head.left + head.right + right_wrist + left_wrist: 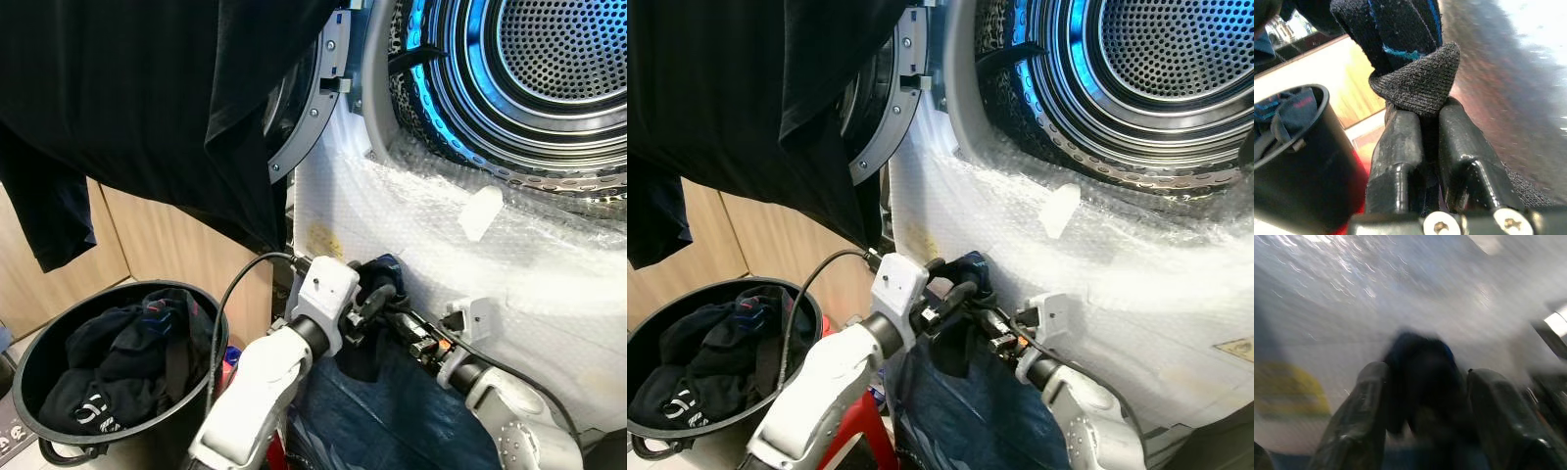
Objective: Clothes washing
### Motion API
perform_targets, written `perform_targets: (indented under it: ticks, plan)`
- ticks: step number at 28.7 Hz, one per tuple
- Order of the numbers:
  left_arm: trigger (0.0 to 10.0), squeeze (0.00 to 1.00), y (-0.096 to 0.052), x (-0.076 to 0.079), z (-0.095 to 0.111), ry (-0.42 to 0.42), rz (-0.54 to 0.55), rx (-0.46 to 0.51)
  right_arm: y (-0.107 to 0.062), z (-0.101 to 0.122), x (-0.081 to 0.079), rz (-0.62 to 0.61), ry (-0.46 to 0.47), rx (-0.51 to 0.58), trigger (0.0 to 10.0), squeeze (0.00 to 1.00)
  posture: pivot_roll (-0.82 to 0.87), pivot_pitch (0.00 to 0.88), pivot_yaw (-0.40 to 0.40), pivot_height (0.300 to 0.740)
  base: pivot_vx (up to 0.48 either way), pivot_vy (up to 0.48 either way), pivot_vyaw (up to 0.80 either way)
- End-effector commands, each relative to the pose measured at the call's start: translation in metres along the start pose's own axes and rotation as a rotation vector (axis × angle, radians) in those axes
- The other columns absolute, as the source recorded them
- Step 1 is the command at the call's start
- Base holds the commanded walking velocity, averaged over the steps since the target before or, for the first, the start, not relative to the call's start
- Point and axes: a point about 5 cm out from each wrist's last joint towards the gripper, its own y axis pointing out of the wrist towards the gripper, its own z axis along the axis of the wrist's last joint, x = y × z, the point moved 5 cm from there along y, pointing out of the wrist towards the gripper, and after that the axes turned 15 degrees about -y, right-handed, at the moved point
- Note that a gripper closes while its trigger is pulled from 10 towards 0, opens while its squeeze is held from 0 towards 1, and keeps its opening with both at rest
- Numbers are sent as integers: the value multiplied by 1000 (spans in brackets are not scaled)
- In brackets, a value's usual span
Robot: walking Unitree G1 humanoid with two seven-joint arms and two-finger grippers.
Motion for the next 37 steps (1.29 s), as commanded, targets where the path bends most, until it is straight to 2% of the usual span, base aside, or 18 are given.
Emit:
perform_targets:
  ticks: [1,7,8,11,13,16,17,20,24,27,28,29,30,31,32,33,34,37]
  plan:
    - [10000,1000,-11,12,-5,-9,-82,-55,-5,13,13,3,-45,19,0,0,74,0,-67,740,0,0,0]
    - [10000,1000,-28,0,-10,59,-54,-117,-14,16,14,110,-90,-14,0,0,82,0,-71,740,0,0,0]
    - [10000,1000,-34,-3,-11,64,-45,-130,-17,21,14,162,-103,-20,0,0,85,0,-74,740,0,0,0]
    - [10000,1000,-39,-5,-11,76,-43,-142,-18,26,14,193,-112,-9,0,0,85,0,-74,740,0,0,0]
    - [10000,1000,-47,-6,-16,68,-42,-180,-23,34,10,295,-119,-11,0,0,92,0,-77,740,0,0,0]
    - [10000,1000,-51,-9,-20,87,-13,-199,-24,44,7,366,-137,-5,0,0,96,0,-79,740,0,0,0]
    - [10000,1000,-53,-9,-23,97,-15,-212,-24,53,6,384,-139,25,0,0,100,0,-80,740,0,0,0]
    - [10000,1000,-57,-10,-26,105,-9,-227,-24,62,6,406,-146,51,0,0,103,0,-80,740,0,0,0]
    - [10000,1000,-68,-17,-40,155,50,-269,-30,90,11,474,-141,118,0,0,109,0,-85,740,0,0,0]
    - [10000,1000,-70,-18,-38,170,66,-261,-32,99,14,490,-140,137,0,0,113,0,-86,740,0,0,0]
    - [10000,1000,-69,-15,-33,168,77,-231,-34,117,20,492,-131,194,0,0,118,0,-88,740,0,0,0]
    - [10000,1000,-69,-15,-33,168,77,-231,-34,117,20,492,-131,194,0,0,118,0,-88,740,0,0,0]
    - [10000,1000,-69,-13,-32,171,79,-224,-36,127,22,503,-127,228,0,0,118,0,-88,740,0,0,0]
    - [10000,894,-69,-9,-34,177,70,-233,-39,138,24,521,-134,258,0,0,120,0,-87,740,0,0,0]
    - [10000,0,-69,-5,-34,178,61,-230,-39,152,27,524,-137,298,0,0,118,0,-84,740,0,0,0]
    - [10000,0,-69,-5,-34,178,61,-230,-39,152,27,524,-137,298,0,0,118,0,-84,740,0,0,0]
    - [10000,0,-67,-3,-32,181,58,-223,-39,163,31,520,-135,332,0,0,119,0,-84,740,0,0,0]
    - [10000,0,-66,-2,-29,183,60,-215,-38,178,36,516,-141,375,0,0,121,0,-82,740,0,0,0]
